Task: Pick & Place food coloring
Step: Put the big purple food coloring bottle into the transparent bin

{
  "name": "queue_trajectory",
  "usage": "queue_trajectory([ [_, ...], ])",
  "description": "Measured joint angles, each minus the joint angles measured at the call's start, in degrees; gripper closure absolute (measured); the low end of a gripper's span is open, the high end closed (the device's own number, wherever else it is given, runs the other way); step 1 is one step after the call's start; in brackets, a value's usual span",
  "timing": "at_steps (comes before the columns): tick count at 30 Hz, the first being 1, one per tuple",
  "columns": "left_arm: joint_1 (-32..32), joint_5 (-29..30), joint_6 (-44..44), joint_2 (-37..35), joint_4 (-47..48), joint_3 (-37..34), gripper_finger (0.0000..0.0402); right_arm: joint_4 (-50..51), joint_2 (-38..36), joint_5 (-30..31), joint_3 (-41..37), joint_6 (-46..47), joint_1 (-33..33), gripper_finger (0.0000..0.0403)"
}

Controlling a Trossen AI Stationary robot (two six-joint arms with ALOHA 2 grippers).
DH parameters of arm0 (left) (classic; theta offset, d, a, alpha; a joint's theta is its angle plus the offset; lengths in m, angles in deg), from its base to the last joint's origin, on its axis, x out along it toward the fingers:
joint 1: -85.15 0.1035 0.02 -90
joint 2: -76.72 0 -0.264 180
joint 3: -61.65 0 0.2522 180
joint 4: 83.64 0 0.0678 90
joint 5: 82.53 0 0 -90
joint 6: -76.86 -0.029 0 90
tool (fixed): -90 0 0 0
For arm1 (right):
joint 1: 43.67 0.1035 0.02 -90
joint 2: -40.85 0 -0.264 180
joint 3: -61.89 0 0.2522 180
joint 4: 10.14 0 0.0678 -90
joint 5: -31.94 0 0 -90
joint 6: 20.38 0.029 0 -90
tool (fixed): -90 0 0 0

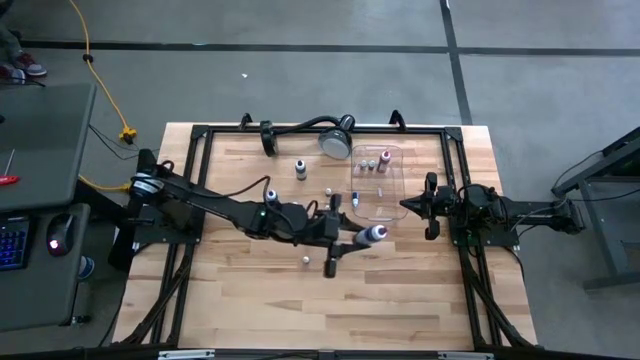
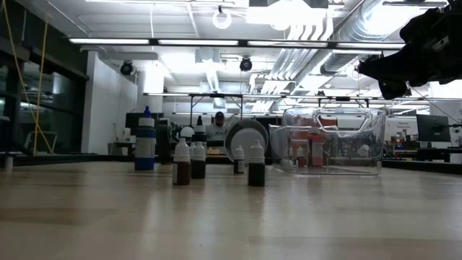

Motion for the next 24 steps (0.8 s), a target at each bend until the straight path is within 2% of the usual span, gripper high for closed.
queue_trajectory([
  [7, 0.0, 6.1, 1.9, 4.2, -9.1, 0.0, 0.0262, 0.0, 0.0, 0.0, 0.0, 0.0, 0.0, 0.0402],
  [14, 0.0, 10.0, 1.1, 4.8, -16.9, -0.5, 0.0262, -2.3, 0.0, -0.1, 0.0, 1.7, 0.0, 0.0402],
  [17, 0.5, 12.3, 0.9, 4.8, -22.0, -3.5, 0.0262, -2.6, 0.0, -0.5, 0.0, 8.7, 0.2, 0.0402],
  [24, 4.0, 13.0, 4.7, 3.9, -39.4, -15.5, 0.0262, -6.6, 0.0, 0.2, 2.1, 13.3, 0.2, 0.0402],
])
